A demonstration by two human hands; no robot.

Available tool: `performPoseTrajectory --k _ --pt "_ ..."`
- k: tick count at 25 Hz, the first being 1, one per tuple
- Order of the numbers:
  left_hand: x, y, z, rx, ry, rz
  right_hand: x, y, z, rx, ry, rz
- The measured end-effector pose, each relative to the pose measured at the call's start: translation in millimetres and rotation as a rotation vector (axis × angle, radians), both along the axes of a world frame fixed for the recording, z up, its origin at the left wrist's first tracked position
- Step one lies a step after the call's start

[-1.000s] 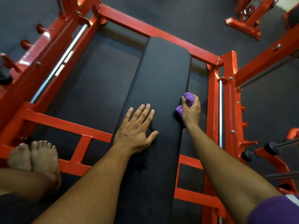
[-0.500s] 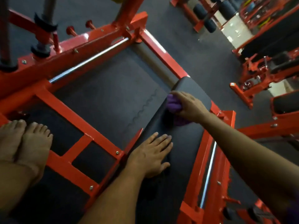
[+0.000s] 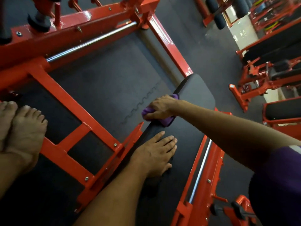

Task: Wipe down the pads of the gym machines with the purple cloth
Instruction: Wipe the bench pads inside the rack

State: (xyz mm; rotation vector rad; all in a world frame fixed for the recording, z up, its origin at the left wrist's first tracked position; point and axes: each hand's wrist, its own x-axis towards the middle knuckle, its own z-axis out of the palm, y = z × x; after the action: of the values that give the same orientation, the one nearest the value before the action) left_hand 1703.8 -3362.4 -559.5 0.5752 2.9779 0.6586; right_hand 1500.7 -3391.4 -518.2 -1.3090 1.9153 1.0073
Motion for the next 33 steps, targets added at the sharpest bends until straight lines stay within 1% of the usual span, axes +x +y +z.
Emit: performPoseTrajectory --k 2,3,4,5,7,9,10,12,14,15,16,19,20,21,23,24,25,27,28,30,32,33 --pt "2.3 -1.8 1.9 -0.005 -0.001 -0.034 19.9 13.9 5.5 -0.128 -0.145 0.088" --pt "2.7 -2.3 2.0 -0.010 0.000 -0.040 13.7 20.3 10.2 -0.207 -0.191 0.123" --pt "2.8 -2.9 1.9 -0.022 -0.002 -0.042 -1.5 23.3 16.3 -0.253 -0.186 0.126" --pt "2.8 -3.3 1.5 -0.032 -0.003 -0.039 -20.1 23.1 23.5 -0.250 -0.120 0.095" --pt "2.3 -1.0 1.4 -0.032 -0.011 -0.044 -60.3 22.9 35.9 -0.230 0.082 -0.012" --pt "2.1 -0.9 1.1 -0.040 -0.016 -0.038 -74.6 17.1 36.0 -0.210 0.213 -0.074" --pt "1.4 -1.3 1.1 -0.033 -0.016 -0.035 -66.8 11.6 28.0 -0.169 0.200 -0.091" --pt "0.2 -1.7 0.7 -0.007 -0.018 -0.029 -25.1 6.7 7.7 -0.120 0.049 -0.029" --pt "0.9 -1.9 1.5 -0.007 -0.023 -0.017 14.5 12.2 2.6 -0.163 -0.131 0.049" --pt "0.8 -2.6 2.7 -0.011 -0.028 -0.024 14.5 15.7 5.3 -0.219 -0.171 0.078" --pt "0.7 -2.9 3.4 -0.021 -0.031 -0.041 3.3 18.8 11.9 -0.258 -0.157 0.085" --pt "2.4 -1.8 0.0 -0.035 -0.019 -0.033 -47.9 26.1 26.1 -0.311 0.148 -0.037" --pt "1.9 -3.0 0.2 -0.033 -0.022 -0.032 -50.5 23.8 24.3 -0.315 0.208 -0.088" --pt "0.7 -3.9 1.7 -0.027 -0.034 -0.041 -42.7 21.2 17.6 -0.312 0.214 -0.100" --pt "-4.0 -5.2 5.7 -0.021 -0.080 -0.056 -10.1 21.9 6.7 -0.319 0.093 -0.089" --pt "-6.3 -6.9 7.8 -0.020 -0.111 -0.062 5.5 24.6 10.9 -0.405 0.020 -0.104" --pt "-8.5 -7.6 9.8 -0.018 -0.132 -0.069 14.5 31.7 23.7 -0.550 -0.006 -0.138" --pt "-9.1 -8.4 11.6 -0.030 -0.162 -0.059 22.2 61.0 53.5 -0.877 0.091 -0.290" --pt "-8.0 -8.0 11.4 -0.036 -0.173 -0.045 30.2 85.7 66.3 -1.026 0.162 -0.412" --pt "-6.2 -5.7 13.6 -0.053 -0.179 -0.028 64.9 156.7 74.5 -1.271 0.267 -0.744" --pt "-2.8 3.5 19.4 -0.096 -0.183 0.006 126.8 225.4 51.7 -1.454 0.355 -1.114" --pt "0.9 9.7 18.8 -0.108 -0.180 0.035 160.6 244.9 30.9 -1.491 0.420 -1.270"
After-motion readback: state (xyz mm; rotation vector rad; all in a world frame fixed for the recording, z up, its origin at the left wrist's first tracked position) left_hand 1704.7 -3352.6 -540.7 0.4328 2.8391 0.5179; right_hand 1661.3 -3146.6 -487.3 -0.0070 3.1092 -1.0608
